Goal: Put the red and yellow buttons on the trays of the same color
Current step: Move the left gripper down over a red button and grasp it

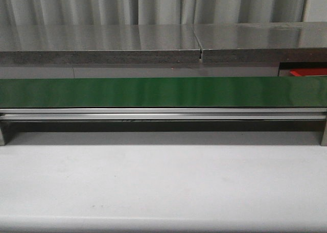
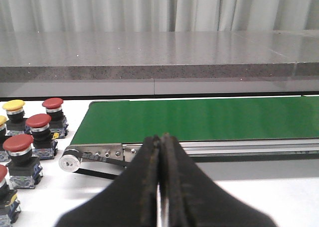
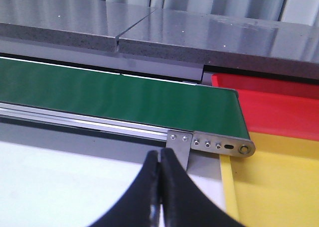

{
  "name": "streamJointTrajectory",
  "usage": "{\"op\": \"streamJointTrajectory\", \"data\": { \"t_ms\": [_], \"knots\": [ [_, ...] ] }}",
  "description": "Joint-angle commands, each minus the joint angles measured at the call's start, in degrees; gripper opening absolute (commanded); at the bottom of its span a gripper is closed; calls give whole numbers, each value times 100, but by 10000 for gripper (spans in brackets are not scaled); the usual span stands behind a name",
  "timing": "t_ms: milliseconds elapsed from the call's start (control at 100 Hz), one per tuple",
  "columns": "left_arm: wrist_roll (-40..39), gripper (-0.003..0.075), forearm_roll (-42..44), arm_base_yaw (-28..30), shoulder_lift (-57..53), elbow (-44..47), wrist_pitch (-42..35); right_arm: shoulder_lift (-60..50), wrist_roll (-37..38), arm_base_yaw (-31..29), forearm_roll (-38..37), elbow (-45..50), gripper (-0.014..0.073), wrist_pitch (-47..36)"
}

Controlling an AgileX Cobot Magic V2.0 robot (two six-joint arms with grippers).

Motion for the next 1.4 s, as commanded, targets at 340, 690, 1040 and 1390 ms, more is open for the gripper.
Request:
{"op": "streamJointTrajectory", "data": {
  "t_ms": [340, 690, 1040, 1390],
  "knots": [
    [-52, -19, -27, -47, -192, 50, -515, -102, -12, 8, -64, 2, -117, -487],
    [-52, -19, -465, -47, 241, -890, 209, -102, -12, 8, -64, 2, -117, -487],
    [-64, -19, -1062, -47, 2645, -3109, 2104, -102, -12, 8, -64, 2, -117, -487],
    [-39, -19, -1033, -47, 4243, -4344, 3234, -102, -12, 8, -64, 2, -117, -487]
  ]
}}
